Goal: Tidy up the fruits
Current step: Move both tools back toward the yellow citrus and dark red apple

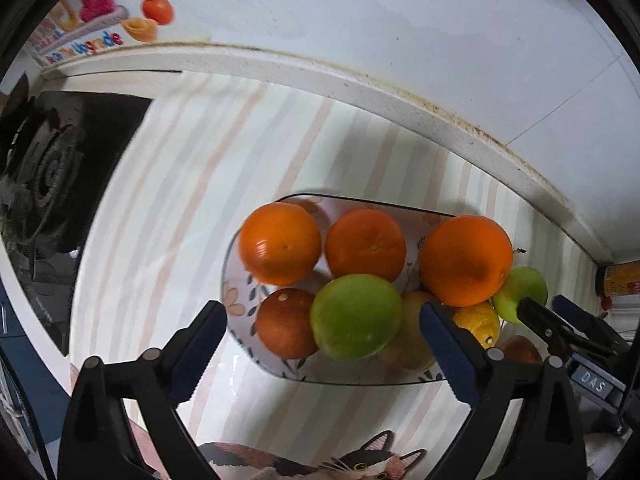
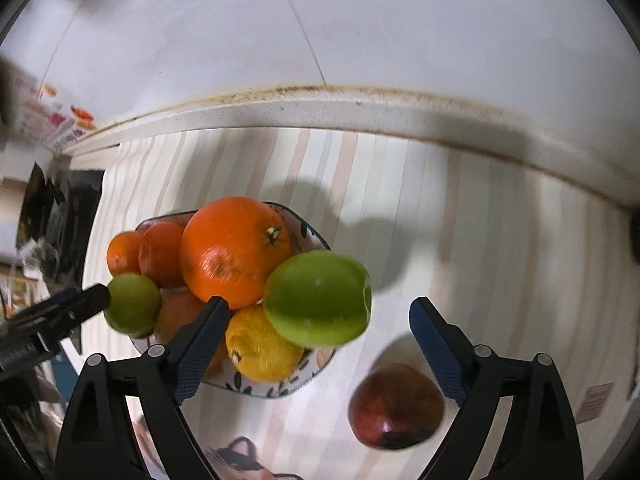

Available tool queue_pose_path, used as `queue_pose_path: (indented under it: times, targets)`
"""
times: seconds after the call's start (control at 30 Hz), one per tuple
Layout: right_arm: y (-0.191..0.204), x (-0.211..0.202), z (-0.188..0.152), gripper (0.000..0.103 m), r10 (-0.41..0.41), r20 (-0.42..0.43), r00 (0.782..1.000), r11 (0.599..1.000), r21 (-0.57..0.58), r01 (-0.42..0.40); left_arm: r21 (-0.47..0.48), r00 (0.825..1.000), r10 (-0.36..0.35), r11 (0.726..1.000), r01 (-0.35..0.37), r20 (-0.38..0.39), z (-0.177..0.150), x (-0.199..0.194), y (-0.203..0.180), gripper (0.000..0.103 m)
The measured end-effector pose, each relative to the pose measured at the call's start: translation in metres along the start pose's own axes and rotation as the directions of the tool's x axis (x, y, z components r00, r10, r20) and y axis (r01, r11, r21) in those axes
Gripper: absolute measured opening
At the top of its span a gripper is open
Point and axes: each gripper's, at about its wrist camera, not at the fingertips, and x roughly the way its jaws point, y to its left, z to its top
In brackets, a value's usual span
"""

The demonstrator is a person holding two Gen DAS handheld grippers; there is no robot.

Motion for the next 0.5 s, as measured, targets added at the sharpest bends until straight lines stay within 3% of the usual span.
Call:
queue_pose_path:
  times: [0.17,0.5]
  targets:
    - [0.016,-0.027,-0.025,0.094,-0.078,0.036,0.996,0.994,-0.074,0.081,-0.006,0.997,0.050,0.999,-0.050,0.057,-0.029,-0.018,0.008,0.099]
    - [0.033,-0.083,-0.088,0.094,-0.087,0.108,0.990,0.982,-0.160,0.104,-0.031,0.982,0.111,0.994,-0.108,0.152,-0.101,-0.056,0.013,0.099]
